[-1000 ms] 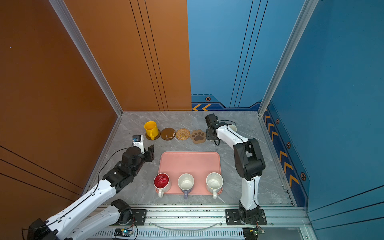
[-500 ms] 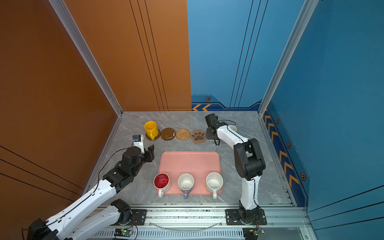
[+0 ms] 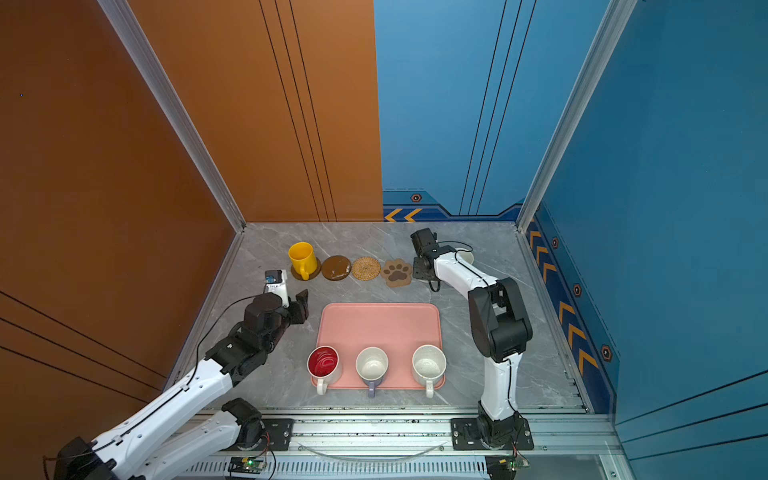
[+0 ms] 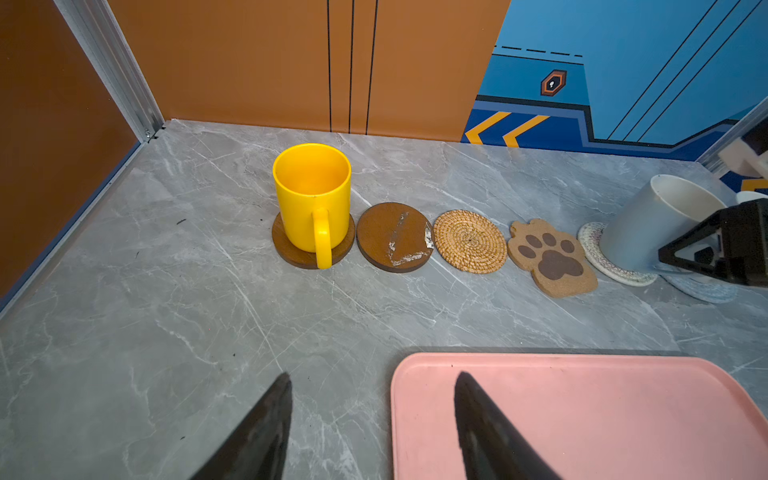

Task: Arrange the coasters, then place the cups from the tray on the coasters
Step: 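Lower the blue-handled white mug onto the coaster and open the right gripper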

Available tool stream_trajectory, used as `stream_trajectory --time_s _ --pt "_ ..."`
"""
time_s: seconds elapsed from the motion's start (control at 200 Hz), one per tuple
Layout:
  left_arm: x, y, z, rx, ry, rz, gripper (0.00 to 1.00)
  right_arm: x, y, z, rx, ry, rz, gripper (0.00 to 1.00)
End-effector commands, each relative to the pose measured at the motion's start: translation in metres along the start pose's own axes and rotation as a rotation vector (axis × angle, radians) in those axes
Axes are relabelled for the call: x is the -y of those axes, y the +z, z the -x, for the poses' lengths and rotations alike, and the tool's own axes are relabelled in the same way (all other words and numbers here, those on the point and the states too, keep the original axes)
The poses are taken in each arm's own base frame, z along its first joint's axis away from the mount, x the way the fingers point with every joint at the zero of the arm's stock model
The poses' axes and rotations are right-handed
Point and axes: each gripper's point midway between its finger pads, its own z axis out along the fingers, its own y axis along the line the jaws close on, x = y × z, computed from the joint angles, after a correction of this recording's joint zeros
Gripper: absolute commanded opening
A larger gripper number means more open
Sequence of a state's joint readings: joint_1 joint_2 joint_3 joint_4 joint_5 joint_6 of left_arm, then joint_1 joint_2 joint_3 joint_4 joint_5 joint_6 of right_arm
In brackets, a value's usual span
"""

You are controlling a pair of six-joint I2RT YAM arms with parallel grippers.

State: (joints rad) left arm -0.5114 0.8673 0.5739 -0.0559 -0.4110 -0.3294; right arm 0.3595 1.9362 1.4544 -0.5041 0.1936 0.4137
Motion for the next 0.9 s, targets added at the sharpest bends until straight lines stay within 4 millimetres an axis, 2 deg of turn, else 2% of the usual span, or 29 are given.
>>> stream_trajectory --time_s 0.0,0.18,0.466,0.746,0.891 --pt "-0.003 -0.002 0.0 0.0 -0.009 0.001 0.63 0.005 -0.021 0.008 0.043 0.026 0.008 0.5" --pt "-0.004 -0.005 0.0 0.005 -0.011 0.001 0.63 0.01 -0.038 0.006 0.068 0.039 0.009 0.6" --pt "-0.007 -0.006 -0.003 -0.009 -0.003 0.014 0.63 0.021 -0.076 -0.004 0.119 0.037 -0.02 0.64" --pt "-0.007 -0.005 -0.004 -0.014 0.0 0.013 0.63 0.025 -0.129 -0.028 0.186 -0.017 -0.062 0.67" --pt "-0.007 -0.004 -0.005 -0.017 -0.002 0.013 0.63 0.025 -0.155 -0.049 0.224 -0.015 -0.054 0.68"
